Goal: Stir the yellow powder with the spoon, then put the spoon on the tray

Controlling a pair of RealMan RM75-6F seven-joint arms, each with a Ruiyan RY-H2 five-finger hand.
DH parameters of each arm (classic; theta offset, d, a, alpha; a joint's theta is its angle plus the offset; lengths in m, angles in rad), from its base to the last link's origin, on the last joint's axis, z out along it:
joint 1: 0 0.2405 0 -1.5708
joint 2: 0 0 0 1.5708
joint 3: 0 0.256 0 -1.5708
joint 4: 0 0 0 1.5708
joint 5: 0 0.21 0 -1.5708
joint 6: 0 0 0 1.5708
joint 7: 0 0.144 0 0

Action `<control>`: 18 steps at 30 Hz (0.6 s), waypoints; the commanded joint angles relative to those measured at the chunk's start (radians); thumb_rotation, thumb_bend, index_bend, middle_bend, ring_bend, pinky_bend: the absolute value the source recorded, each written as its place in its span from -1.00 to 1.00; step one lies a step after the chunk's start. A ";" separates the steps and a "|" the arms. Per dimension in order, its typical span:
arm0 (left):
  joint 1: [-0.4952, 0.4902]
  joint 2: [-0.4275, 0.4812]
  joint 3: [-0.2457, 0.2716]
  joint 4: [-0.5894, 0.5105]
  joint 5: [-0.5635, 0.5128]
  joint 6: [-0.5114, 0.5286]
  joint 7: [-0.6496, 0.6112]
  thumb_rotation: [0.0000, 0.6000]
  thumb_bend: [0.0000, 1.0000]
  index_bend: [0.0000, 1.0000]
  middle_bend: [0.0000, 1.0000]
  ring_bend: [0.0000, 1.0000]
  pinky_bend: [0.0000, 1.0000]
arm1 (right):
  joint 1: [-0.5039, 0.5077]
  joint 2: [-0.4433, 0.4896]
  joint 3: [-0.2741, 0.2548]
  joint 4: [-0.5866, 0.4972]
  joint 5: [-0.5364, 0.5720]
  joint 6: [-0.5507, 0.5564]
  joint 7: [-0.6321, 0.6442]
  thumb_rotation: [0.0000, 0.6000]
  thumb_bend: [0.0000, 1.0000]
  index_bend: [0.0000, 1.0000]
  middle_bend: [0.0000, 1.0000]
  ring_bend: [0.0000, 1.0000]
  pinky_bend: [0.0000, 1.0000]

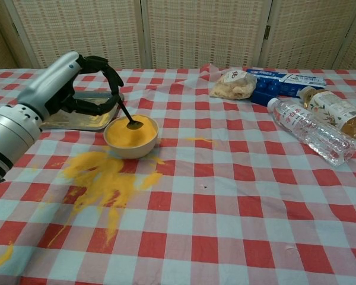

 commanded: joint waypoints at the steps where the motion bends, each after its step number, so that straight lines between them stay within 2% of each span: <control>1: 0.018 0.034 0.020 -0.076 0.000 -0.004 0.012 1.00 0.42 0.61 -0.27 -0.84 -0.90 | -0.001 0.001 -0.002 -0.002 -0.004 0.003 0.002 1.00 -0.88 -1.00 -1.00 -1.00 -1.00; 8: 0.028 0.057 0.016 -0.130 -0.056 -0.050 0.048 1.00 0.42 0.62 -0.27 -0.83 -0.91 | -0.006 0.005 -0.005 -0.004 -0.015 0.015 0.005 1.00 -0.88 -1.00 -1.00 -1.00 -1.00; 18: 0.018 0.056 -0.011 -0.103 -0.123 -0.110 0.058 1.00 0.42 0.62 -0.27 -0.83 -0.90 | -0.005 0.004 -0.002 -0.001 -0.009 0.010 0.004 1.00 -0.88 -1.00 -1.00 -1.00 -1.00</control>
